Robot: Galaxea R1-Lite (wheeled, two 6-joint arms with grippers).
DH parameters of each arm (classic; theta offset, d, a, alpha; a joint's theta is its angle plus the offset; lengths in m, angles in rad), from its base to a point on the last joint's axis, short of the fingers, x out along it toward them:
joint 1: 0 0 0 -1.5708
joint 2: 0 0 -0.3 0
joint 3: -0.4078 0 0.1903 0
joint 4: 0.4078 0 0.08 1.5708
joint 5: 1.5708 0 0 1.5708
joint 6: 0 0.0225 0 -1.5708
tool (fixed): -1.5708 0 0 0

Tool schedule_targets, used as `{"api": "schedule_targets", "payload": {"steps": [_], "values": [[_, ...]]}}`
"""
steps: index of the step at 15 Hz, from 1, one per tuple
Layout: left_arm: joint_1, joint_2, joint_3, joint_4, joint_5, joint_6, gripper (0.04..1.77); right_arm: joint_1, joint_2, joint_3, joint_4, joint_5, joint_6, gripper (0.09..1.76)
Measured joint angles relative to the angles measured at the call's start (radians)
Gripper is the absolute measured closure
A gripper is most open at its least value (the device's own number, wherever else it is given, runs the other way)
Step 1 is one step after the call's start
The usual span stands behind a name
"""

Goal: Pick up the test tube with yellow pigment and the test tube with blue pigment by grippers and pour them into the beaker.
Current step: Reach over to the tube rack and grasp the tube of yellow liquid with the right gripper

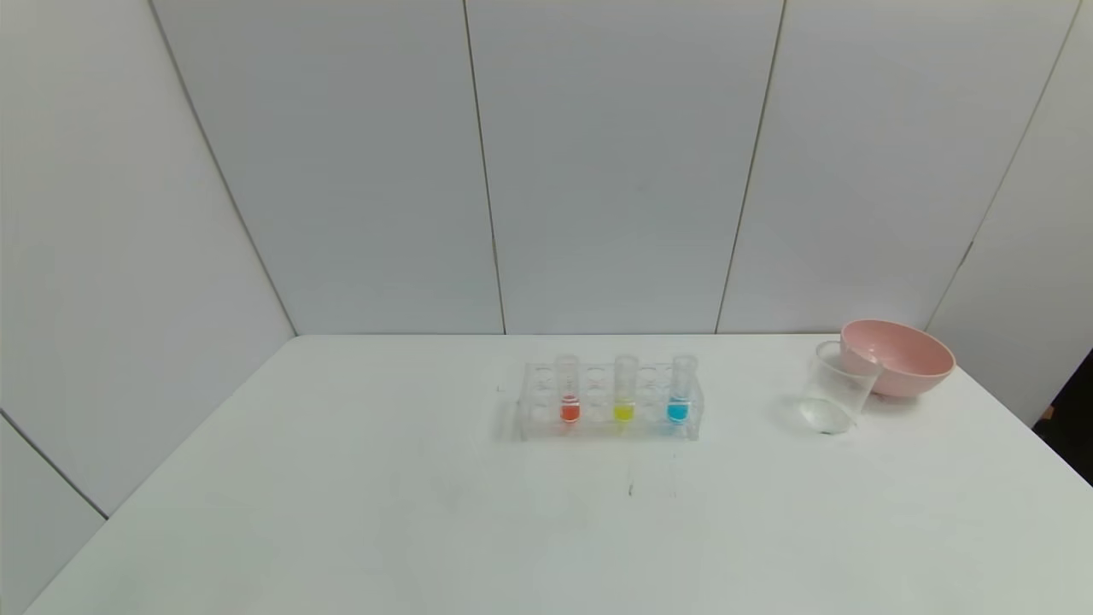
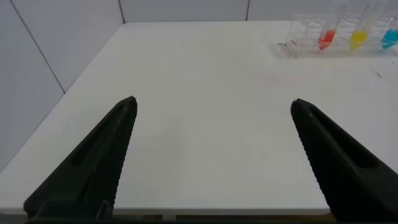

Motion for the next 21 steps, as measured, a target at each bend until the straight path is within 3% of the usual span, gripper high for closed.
{"api": "schedule_targets", "payload": {"steps": [7,13,15,21], "values": [[0.0,0.0,0.0,0.0,0.0,0.0,0.05,0.0,0.0,-0.001,0.0,-0.003,0.004,0.14],[0.0,0.0,0.0,0.0,0.0,0.0,0.05,0.002,0.076,-0.098,-0.011,0.006,0.032,0.14],[0.0,0.0,0.0,0.0,0.0,0.0,0.05,0.01,0.171,-0.122,-0.078,0.007,0.052,0.14],[0.0,0.0,0.0,0.0,0.0,0.0,0.05,0.031,0.643,-0.158,-0.5,0.008,0.063,0.14]]}}
